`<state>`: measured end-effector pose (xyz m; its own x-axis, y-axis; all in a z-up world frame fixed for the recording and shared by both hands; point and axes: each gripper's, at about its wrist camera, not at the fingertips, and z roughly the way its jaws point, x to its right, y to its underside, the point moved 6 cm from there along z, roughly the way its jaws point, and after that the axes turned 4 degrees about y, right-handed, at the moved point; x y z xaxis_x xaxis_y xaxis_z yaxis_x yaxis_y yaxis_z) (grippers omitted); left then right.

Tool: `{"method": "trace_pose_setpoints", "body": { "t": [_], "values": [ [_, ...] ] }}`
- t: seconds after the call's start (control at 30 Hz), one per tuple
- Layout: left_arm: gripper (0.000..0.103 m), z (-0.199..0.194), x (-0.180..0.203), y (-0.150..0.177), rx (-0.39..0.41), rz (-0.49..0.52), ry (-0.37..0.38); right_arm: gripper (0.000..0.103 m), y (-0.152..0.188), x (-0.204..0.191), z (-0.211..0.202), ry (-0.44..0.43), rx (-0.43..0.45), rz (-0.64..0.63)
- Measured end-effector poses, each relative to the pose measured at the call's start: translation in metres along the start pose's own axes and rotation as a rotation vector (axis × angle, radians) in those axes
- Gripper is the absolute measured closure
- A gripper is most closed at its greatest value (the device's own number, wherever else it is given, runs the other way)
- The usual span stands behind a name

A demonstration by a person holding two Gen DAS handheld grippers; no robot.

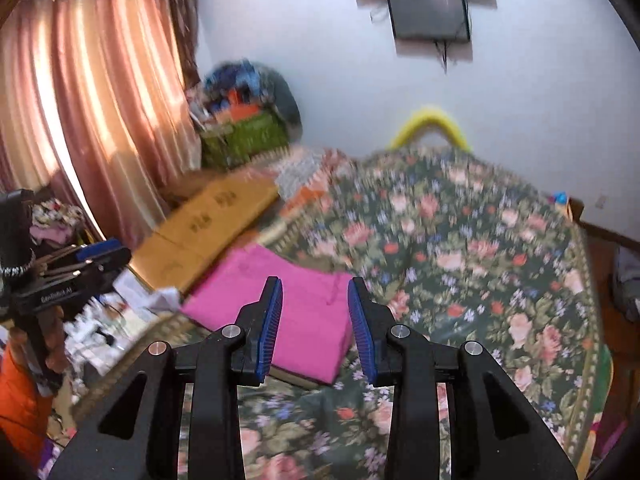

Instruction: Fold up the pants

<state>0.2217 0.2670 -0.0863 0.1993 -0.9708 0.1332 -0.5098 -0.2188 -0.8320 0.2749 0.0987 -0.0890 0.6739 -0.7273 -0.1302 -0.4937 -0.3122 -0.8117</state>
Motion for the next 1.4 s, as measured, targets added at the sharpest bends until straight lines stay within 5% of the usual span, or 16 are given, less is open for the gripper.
{"method": "trace_pose_setpoints", "body": {
  "t": [0.27, 0.47, 0.53, 0.67, 0.87, 1.07, 1.4],
  "values": [
    [0.048, -0.121, 0.065, -0.022, 0.203, 0.067, 0.041, 0.072, -0.013, -0.041, -0.114, -0.041, 0.218, -0.041],
    [0.047, -0.185, 0.096, -0.004, 0.300, 0.078, 0.051, 0.071, 0.000, -0.070, -0.182, -0.062, 0.346, -0.073],
    [0.046, -0.199, 0.104, 0.004, 0.320, 0.085, 0.055, 0.063, 0.006, -0.075, -0.193, -0.056, 0.373, -0.073],
    [0.026, -0.226, 0.117, 0.018, 0.366, 0.105, 0.048, 0.052, 0.020, -0.083, -0.208, -0.021, 0.418, -0.077],
    [0.012, -0.240, 0.123, 0.030, 0.379, 0.101, 0.060, 0.021, 0.032, -0.087, -0.223, 0.019, 0.463, -0.054],
    [0.000, -0.244, 0.121, 0.037, 0.386, 0.086, 0.055, 0.002, 0.035, -0.083, -0.229, 0.064, 0.475, -0.029],
    [0.000, -0.239, 0.123, 0.048, 0.357, 0.070, 0.049, 0.001, 0.042, -0.085, -0.233, 0.117, 0.488, -0.044]
  ]
}}
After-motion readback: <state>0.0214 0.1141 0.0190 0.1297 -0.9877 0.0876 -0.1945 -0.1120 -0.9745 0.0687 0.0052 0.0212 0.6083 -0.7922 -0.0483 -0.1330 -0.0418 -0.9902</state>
